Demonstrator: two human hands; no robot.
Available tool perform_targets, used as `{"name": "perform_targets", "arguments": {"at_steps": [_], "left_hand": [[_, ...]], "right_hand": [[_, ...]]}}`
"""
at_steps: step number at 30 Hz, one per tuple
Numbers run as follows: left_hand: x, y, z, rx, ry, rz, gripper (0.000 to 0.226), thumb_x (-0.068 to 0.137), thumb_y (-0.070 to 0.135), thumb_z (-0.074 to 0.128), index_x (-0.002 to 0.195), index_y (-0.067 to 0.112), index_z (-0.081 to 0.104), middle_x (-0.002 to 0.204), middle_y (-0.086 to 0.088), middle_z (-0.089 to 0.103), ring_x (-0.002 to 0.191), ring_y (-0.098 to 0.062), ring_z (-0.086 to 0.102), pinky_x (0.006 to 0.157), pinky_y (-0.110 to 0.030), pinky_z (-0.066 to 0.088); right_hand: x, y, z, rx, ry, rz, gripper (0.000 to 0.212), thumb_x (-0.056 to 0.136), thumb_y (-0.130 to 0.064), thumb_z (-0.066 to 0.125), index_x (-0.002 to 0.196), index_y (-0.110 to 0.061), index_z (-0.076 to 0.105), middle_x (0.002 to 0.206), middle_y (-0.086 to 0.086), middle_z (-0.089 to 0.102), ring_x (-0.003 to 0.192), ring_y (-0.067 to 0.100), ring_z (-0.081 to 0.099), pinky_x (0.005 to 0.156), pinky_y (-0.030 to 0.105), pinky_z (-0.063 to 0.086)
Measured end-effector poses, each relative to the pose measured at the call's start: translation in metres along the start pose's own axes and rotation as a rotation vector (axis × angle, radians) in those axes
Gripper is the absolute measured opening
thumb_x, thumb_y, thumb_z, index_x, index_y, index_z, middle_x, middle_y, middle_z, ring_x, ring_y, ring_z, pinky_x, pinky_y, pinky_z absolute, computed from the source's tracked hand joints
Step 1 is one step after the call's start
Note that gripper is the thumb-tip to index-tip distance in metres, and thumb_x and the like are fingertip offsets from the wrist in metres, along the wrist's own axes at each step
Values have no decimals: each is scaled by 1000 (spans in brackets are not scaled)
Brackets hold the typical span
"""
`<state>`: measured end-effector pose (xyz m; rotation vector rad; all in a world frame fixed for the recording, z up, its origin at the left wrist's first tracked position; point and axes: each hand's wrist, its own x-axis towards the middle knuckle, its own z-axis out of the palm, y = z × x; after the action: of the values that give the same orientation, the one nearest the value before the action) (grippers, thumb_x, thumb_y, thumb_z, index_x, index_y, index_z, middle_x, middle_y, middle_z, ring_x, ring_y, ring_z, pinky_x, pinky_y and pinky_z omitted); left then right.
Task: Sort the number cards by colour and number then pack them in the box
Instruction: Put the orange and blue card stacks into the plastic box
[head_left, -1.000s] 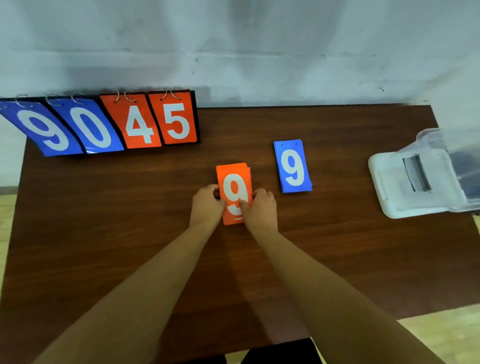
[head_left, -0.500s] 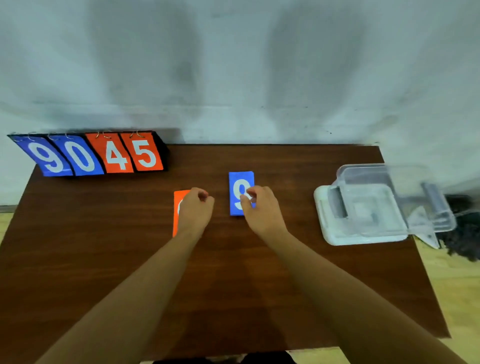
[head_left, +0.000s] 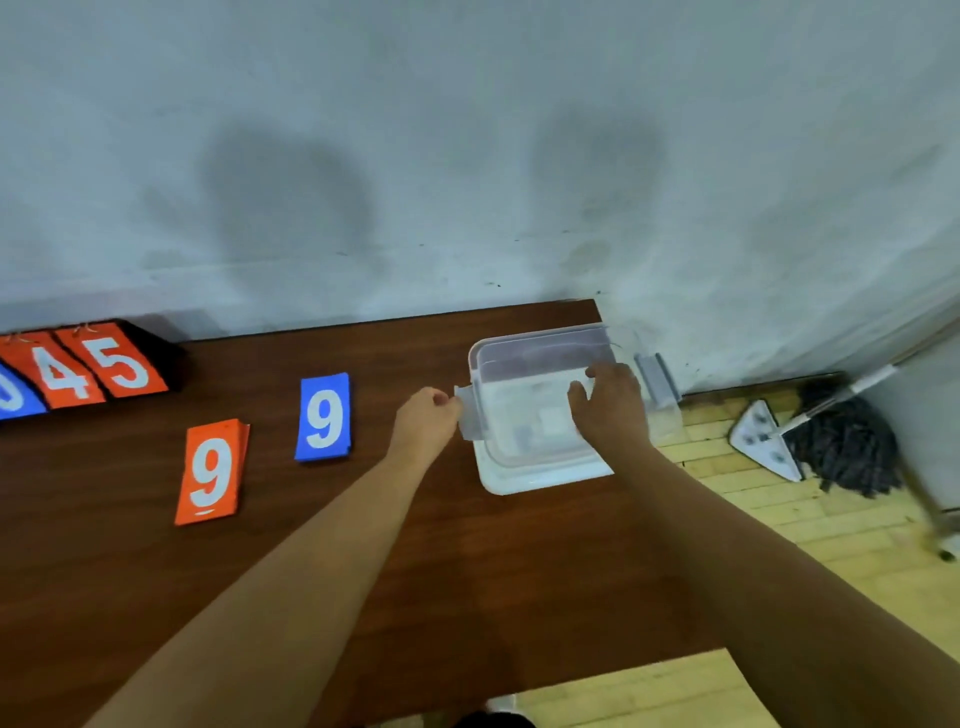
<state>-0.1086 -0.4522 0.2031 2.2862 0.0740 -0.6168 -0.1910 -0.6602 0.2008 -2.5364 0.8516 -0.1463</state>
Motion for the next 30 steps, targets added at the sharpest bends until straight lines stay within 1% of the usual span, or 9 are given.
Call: {"name": "perform_targets", "arguments": {"at_steps": [5, 9, 12, 14, 16, 20, 24, 26, 30], "left_hand": [[7, 9, 32, 60, -20, -9, 24, 95, 35, 55, 106, 15, 62, 103, -1, 62, 89, -15, 59, 75, -28, 48], [12, 5, 44, 42, -27, 33, 20, 95, 30, 55, 94, 15, 69, 94, -3, 67, 83, -14, 62, 76, -31, 52], [12, 1, 44, 17, 48, 29, 14, 91, 30, 59, 92, 21, 70, 111, -3, 62, 88, -15, 62, 80, -33, 57], [7, -1, 36, -1, 127, 5, 7, 91, 27, 62, 94, 22, 65, 123, 2, 46, 98, -15, 56, 82, -29, 55], [1, -3, 26, -16, 157, 8, 7, 93, 25, 60, 99, 22, 63, 125, 2, 42, 104, -15, 53, 91, -33, 52], [-28, -18, -5, -15, 212, 56, 13, 96, 19, 54, 94, 12, 64, 99, -8, 61, 78, -14, 58, 66, -22, 48], [-65, -55, -38, -84, 279, 1, 20, 96, 18, 48, 85, 9, 61, 85, -7, 62, 72, -12, 53, 58, -24, 41], [-82, -79, -52, -113, 292, -31, 19, 95, 19, 48, 89, 8, 63, 90, -7, 64, 77, -16, 56, 61, -26, 40], [-110, -130, -73, -114, 329, -92, 18, 94, 18, 50, 92, 10, 66, 97, -11, 67, 88, -27, 58, 74, -32, 40]], "right_hand": [[11, 48, -1, -145, 131, 140, 43, 89, -17, 54, 130, -5, 51, 145, 18, 39, 133, 39, 36, 109, 53, 28], [19, 58, -4, -20, 151, 268, 49, 91, -7, 51, 139, -7, 41, 139, 20, 41, 124, 39, 45, 104, 50, 39], [19, 67, -10, 98, 130, 270, 53, 88, 4, 49, 139, -6, 42, 127, 17, 52, 118, 33, 51, 97, 44, 48], [16, 68, -15, 176, 154, 268, 53, 86, 8, 49, 137, -5, 47, 123, 14, 55, 114, 30, 55, 92, 41, 52], [12, 63, -17, 222, 168, 247, 45, 89, 4, 46, 132, -6, 53, 118, 11, 60, 109, 28, 59, 87, 38, 54], [-10, 35, -21, 332, 164, 217, 28, 95, -11, 47, 117, -6, 63, 107, 9, 66, 95, 25, 65, 79, 35, 56], [-48, 3, -14, 372, 59, 235, 25, 97, -20, 51, 115, -8, 62, 106, 7, 69, 96, 25, 67, 82, 35, 54], [-72, -9, -7, 358, -2, 228, 25, 98, -24, 51, 118, -12, 60, 111, 4, 67, 100, 22, 66, 88, 36, 54], [-118, -27, 17, 365, -84, 160, 20, 98, -25, 53, 114, -13, 58, 108, 3, 64, 99, 20, 65, 89, 32, 53]]}}
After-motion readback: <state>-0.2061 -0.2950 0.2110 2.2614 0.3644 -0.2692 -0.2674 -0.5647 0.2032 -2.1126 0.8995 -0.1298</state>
